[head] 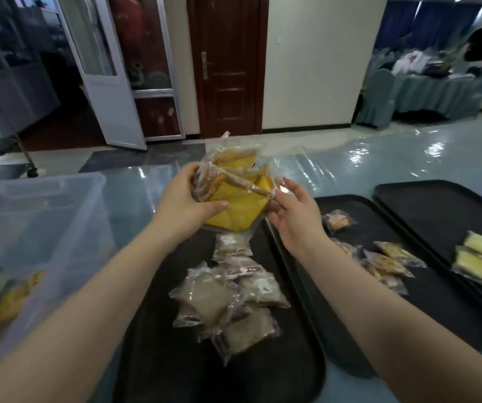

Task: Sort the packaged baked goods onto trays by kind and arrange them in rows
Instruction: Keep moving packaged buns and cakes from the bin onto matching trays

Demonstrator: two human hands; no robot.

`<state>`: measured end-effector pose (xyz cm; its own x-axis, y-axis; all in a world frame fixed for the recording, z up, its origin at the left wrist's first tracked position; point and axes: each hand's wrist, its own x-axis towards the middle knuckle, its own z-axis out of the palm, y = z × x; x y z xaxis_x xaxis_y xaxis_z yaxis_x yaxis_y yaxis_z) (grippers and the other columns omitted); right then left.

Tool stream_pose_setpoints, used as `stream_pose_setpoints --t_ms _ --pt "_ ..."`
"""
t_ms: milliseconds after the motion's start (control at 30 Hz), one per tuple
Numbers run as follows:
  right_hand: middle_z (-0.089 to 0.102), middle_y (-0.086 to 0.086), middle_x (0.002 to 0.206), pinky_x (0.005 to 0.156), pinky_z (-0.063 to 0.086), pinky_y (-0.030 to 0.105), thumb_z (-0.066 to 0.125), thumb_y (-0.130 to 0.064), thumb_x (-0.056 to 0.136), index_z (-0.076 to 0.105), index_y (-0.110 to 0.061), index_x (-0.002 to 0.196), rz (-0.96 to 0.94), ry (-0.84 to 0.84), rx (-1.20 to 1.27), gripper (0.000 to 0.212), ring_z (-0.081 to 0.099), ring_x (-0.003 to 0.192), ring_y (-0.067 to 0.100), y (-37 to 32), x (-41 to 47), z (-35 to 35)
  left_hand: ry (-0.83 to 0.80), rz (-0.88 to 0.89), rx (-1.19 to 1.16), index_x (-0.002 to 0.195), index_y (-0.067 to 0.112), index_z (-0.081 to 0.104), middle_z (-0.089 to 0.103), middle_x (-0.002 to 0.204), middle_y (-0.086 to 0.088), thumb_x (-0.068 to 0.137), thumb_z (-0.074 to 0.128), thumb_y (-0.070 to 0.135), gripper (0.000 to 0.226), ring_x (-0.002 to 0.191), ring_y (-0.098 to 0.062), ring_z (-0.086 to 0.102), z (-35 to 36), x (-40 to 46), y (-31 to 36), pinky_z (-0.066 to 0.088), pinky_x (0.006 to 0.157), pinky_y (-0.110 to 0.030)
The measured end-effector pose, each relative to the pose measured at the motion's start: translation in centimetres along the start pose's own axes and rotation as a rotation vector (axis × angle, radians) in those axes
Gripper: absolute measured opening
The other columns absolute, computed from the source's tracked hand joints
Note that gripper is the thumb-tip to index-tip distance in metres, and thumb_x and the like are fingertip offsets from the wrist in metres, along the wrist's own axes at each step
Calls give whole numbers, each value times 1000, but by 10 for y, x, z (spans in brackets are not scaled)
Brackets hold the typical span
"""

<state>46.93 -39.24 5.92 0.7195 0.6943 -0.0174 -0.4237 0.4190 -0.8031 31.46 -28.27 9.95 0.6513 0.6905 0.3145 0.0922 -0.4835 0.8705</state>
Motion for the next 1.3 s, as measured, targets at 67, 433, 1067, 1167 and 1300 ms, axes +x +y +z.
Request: stream_pose_setpoints --t_ms 67,433,1067,1167,1300 --pt "69 8 91 72 57 31 59 -3 91 54 -15 120 16 32 -40 32 69 76 13 -17 8 -40 -21 -32 -32 98 41 48 59 96 23 71 81 16 50 79 19 57 45 4 0 43 63 -3" --pt "67 11 114 86 56 44 56 -10 94 55 -19 123 91 204 -169 30 69 97 23 -50 17 -164 -219 -207 -162 120 28 53 65 112 5 71 80 15 57 100 -11 64 175 12 -8 52 88 -35" --pt "73 0 104 68 55 25 51 1 92 64 -29 110 -28 388 -327 38 69 94 17 -185 89 -466 -445 -135 -103 116 46 45 57 107 25 73 79 16 63 95 15 55 522 80 21 46 70 -8" --pt "71 -8 106 75 55 26 54 1 91 66 -34 105 -21 471 -420 39 65 100 12 -211 119 -520 -480 -147 -73 119 35 50 61 110 16 74 76 10 58 101 -3 60 593 103 35 50 81 -23" --pt "68 -2 112 88 55 39 52 4 90 63 -28 114 -3 508 -438 42 64 106 16 -236 159 -572 -460 -77 20 123 31 50 63 106 15 74 74 20 56 98 -6 61 663 138 54 51 82 -26"
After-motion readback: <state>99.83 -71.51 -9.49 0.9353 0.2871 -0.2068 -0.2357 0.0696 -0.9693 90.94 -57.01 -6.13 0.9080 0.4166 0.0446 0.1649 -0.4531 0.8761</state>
